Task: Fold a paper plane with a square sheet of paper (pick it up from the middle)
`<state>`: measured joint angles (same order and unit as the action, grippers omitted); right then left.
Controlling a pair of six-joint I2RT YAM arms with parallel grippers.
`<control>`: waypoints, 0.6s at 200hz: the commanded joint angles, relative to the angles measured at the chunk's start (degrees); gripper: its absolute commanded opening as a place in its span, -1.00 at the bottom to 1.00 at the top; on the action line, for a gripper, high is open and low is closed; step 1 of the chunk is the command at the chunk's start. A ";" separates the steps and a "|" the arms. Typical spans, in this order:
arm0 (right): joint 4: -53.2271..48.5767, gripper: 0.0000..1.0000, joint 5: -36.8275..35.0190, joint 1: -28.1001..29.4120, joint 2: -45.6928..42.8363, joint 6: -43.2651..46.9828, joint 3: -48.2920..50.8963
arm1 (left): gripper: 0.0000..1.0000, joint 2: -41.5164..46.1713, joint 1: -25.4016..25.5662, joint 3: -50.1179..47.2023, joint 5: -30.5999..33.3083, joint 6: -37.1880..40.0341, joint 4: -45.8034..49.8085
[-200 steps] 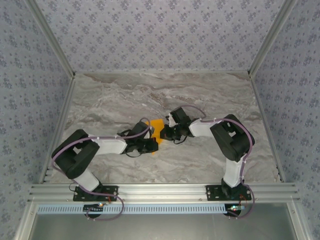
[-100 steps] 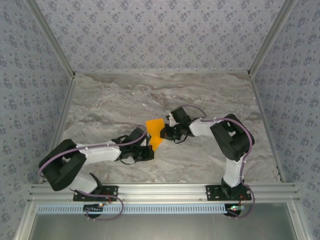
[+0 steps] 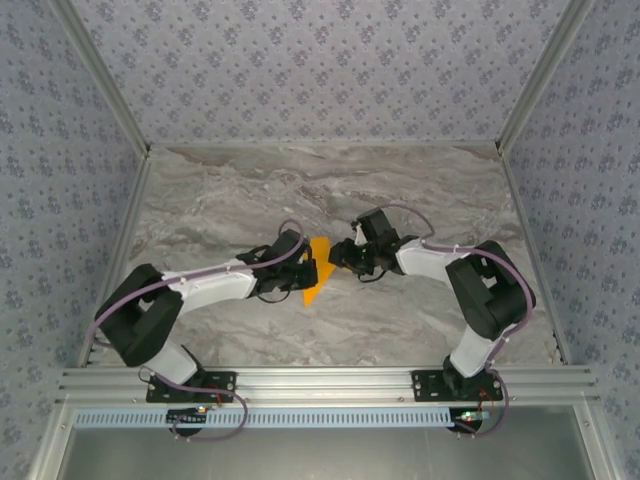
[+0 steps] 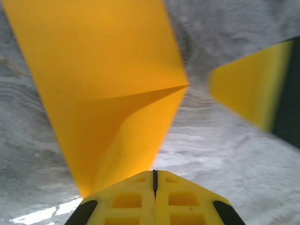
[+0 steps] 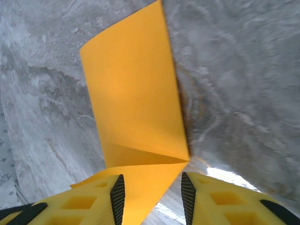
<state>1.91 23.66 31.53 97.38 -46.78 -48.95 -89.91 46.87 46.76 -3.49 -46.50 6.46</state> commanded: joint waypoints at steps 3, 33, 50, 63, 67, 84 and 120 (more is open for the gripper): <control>-0.60 -0.15 -1.41 -0.65 -0.34 -1.09 1.46 | -0.96 -2.13 -0.36 1.41 4.63 0.28 3.58; -0.60 -0.16 -0.07 -0.62 1.02 -0.78 0.88 | -0.98 -3.83 -0.60 1.48 6.52 -0.29 4.45; -0.44 -0.18 1.13 -0.59 2.11 -0.81 0.18 | -1.00 -4.92 -0.70 1.75 7.19 -0.68 5.43; -0.25 -0.21 2.02 -0.56 3.03 -0.81 -0.39 | -1.00 -5.94 -0.73 1.88 7.10 -1.07 6.08; -0.20 -0.22 2.23 -0.51 3.28 -0.83 -0.56 | -1.00 -6.11 -0.73 1.85 7.02 -1.18 6.11; -0.07 -0.24 2.88 -0.43 3.97 -0.92 -0.95 | -1.00 -6.68 -0.72 1.41 6.83 -1.84 6.44; 0.46 -0.26 3.85 -0.37 4.56 -1.02 -1.56 | -1.00 -6.77 -0.68 0.26 7.33 -3.31 7.20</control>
<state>1.93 25.82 30.94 100.68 -47.18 -48.73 -94.85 46.48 47.64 2.26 -48.12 10.09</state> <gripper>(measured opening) 0.372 0.053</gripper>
